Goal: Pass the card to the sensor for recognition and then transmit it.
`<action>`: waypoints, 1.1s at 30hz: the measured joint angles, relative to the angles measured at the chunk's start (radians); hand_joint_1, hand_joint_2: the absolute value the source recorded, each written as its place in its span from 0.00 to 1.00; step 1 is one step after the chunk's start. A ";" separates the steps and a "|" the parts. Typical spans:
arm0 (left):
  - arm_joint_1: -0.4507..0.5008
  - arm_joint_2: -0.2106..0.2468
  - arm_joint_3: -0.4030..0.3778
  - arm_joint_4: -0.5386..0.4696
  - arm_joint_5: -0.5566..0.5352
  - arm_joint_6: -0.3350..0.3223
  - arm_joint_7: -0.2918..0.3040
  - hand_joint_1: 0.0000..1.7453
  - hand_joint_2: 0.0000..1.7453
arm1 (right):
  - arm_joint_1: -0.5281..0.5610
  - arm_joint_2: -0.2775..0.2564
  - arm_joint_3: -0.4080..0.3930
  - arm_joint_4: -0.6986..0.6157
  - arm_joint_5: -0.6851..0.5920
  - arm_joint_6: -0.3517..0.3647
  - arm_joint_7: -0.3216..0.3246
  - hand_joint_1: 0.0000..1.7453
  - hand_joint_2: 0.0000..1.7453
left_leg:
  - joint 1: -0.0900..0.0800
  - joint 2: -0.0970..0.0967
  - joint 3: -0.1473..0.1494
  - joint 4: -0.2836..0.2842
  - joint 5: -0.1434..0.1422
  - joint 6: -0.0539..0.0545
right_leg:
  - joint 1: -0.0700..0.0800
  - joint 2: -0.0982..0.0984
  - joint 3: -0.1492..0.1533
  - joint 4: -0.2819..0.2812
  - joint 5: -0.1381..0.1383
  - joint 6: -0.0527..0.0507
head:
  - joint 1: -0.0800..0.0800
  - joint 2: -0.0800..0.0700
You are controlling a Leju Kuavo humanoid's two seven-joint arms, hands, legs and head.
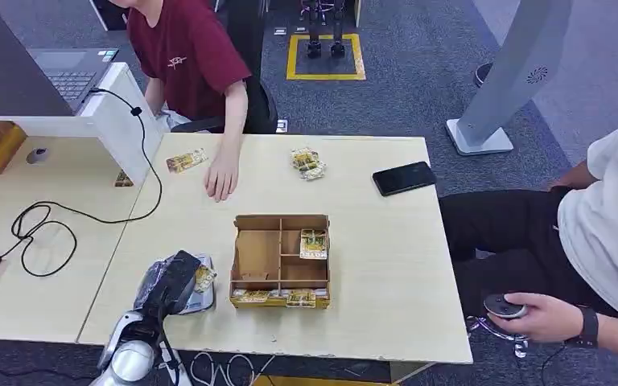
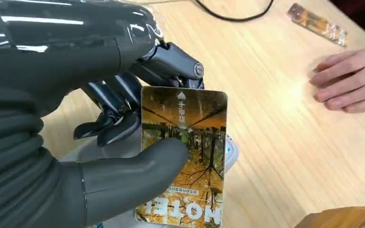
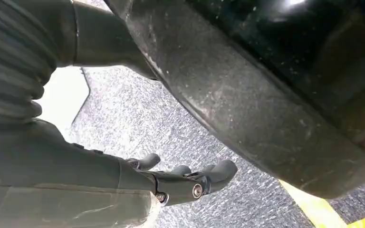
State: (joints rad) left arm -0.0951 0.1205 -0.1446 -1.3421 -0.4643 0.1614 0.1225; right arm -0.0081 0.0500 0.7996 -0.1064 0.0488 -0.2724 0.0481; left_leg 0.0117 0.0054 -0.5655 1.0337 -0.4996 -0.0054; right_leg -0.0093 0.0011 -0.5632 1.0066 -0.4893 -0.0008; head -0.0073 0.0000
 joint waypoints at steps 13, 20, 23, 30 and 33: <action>-0.002 -0.010 0.079 0.066 0.034 0.048 -0.017 1.00 1.00 | 0.001 0.000 0.019 -0.008 0.019 -0.009 0.004 0.00 1.00 | 0.000 0.000 0.000 0.000 0.000 0.000 | 0.000 0.000 0.000 0.000 0.000 0.000 | 0.000 0.000; -0.002 -0.010 0.117 0.084 0.031 0.076 -0.028 1.00 1.00 | 0.002 0.000 0.025 -0.011 0.021 -0.012 0.004 0.00 1.00 | 0.000 0.000 0.000 0.000 0.000 0.000 | 0.000 0.000 0.000 0.000 0.000 0.000 | 0.000 0.000; -0.001 -0.010 0.118 0.092 0.010 0.093 -0.028 1.00 1.00 | 0.003 0.000 0.027 -0.011 0.032 -0.012 0.004 0.00 1.00 | 0.000 0.000 0.000 0.000 0.000 0.000 | 0.000 0.000 0.000 0.000 0.000 0.000 | 0.000 0.000; 0.003 -0.018 0.118 0.102 0.001 0.085 -0.089 1.00 1.00 | 0.004 0.000 0.031 -0.013 0.030 -0.017 0.003 0.00 1.00 | 0.000 0.000 0.001 0.000 0.000 0.000 | 0.000 0.000 0.000 0.001 0.000 0.000 | 0.000 0.000; 0.015 -0.028 0.116 0.055 0.032 0.075 -0.160 1.00 1.00 | 0.005 0.000 0.031 -0.013 0.029 -0.018 0.003 0.00 1.00 | 0.000 0.000 0.001 0.000 0.000 0.000 | 0.000 0.000 0.000 0.000 0.000 0.000 | 0.000 0.000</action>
State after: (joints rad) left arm -0.0805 0.0924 -0.0286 -1.2873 -0.4327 0.2365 -0.0372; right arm -0.0030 0.0496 0.8308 -0.1198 0.0774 -0.2903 0.0515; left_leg 0.0117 0.0051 -0.5649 1.0338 -0.4993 -0.0058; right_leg -0.0093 0.0010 -0.5629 1.0071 -0.4892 -0.0009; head -0.0073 0.0000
